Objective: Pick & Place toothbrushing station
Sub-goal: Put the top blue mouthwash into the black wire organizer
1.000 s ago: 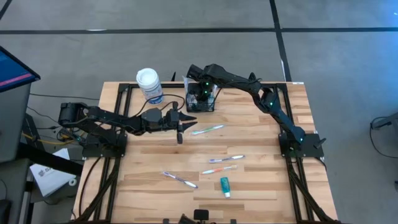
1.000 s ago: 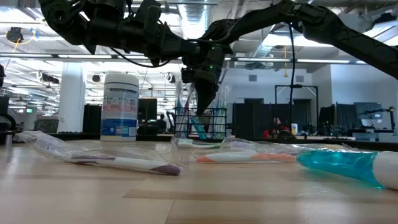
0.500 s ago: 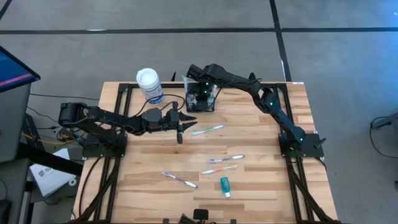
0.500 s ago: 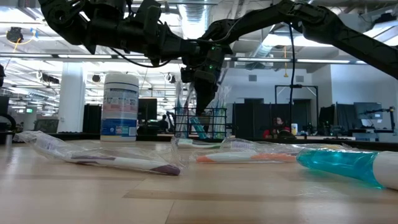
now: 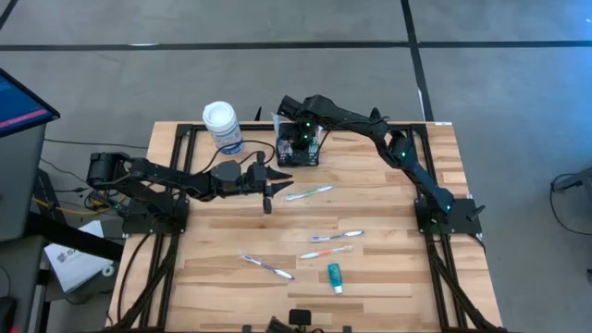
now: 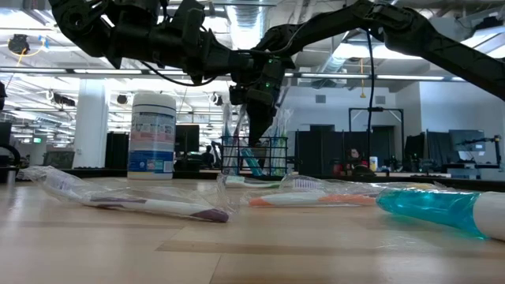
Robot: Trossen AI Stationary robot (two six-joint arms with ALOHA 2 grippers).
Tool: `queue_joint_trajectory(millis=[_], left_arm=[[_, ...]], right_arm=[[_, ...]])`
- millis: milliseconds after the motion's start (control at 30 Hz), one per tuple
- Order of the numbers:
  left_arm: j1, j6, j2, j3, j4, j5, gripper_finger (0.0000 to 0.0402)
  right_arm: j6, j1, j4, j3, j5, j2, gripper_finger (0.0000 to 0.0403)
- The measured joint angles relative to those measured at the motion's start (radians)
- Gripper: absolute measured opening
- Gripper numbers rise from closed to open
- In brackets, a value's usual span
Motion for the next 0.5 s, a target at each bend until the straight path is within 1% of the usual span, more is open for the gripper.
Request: queue_joint_trajectory(millis=[233,500], left_arm=[[0.0,0.0,0.0,0.0,-0.002,0.0,0.0076],[0.0,0.0,0.0,0.0,-0.002,0.0,0.0076]], right_arm=[[-0.001,0.0,0.0,0.0,0.028,0.0,0.0059],[0.0,0.0,-0.011,0.001,0.032,-0.001,0.0093]])
